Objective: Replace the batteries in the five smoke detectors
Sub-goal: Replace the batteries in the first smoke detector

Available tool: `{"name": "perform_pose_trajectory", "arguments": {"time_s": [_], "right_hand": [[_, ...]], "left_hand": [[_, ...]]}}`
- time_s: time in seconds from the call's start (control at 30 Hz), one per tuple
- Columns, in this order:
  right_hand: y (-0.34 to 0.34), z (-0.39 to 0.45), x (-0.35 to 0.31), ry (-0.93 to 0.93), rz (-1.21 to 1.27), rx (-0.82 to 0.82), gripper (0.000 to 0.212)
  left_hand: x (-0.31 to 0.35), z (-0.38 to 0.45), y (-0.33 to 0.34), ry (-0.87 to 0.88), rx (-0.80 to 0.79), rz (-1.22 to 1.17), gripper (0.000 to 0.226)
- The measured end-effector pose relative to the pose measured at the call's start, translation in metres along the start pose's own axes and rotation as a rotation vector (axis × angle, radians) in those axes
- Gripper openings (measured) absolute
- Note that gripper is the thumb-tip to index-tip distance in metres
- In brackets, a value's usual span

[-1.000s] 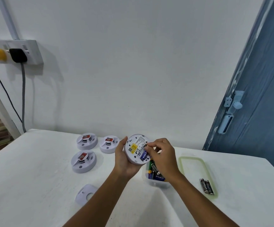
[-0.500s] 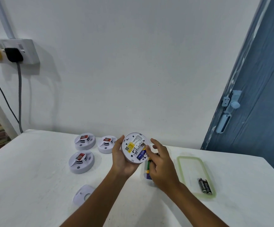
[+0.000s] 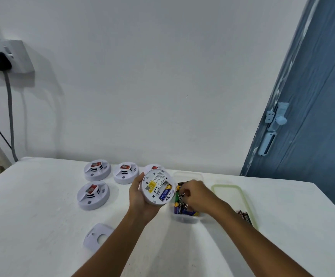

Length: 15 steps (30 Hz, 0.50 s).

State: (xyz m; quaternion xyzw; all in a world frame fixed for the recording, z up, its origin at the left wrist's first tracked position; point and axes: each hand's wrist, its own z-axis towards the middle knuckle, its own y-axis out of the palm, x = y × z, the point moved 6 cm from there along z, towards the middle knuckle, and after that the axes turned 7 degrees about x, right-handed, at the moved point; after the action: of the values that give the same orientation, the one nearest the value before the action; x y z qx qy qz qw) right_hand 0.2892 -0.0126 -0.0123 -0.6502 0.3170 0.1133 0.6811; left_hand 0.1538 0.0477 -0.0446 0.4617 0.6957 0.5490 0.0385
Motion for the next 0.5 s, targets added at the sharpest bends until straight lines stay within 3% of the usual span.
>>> {"name": "perform_pose_trajectory", "arguments": {"time_s": [0.13,0.3,0.5], "right_hand": [[0.031,0.007,-0.002,0.067,-0.169,-0.198,0.023],[0.032,0.014,0.002,0.087,-0.166,-0.158,0.021],[0.021,0.010,0.007,0.131,0.196,-0.009,0.031]], "left_hand": [[-0.001,0.000,-0.001,0.001,0.007,-0.024,0.054],[-0.002,0.000,0.000,-0.006,0.007,-0.036,0.055],[-0.002,0.000,-0.001,-0.012,0.011,-0.029,0.055]]}}
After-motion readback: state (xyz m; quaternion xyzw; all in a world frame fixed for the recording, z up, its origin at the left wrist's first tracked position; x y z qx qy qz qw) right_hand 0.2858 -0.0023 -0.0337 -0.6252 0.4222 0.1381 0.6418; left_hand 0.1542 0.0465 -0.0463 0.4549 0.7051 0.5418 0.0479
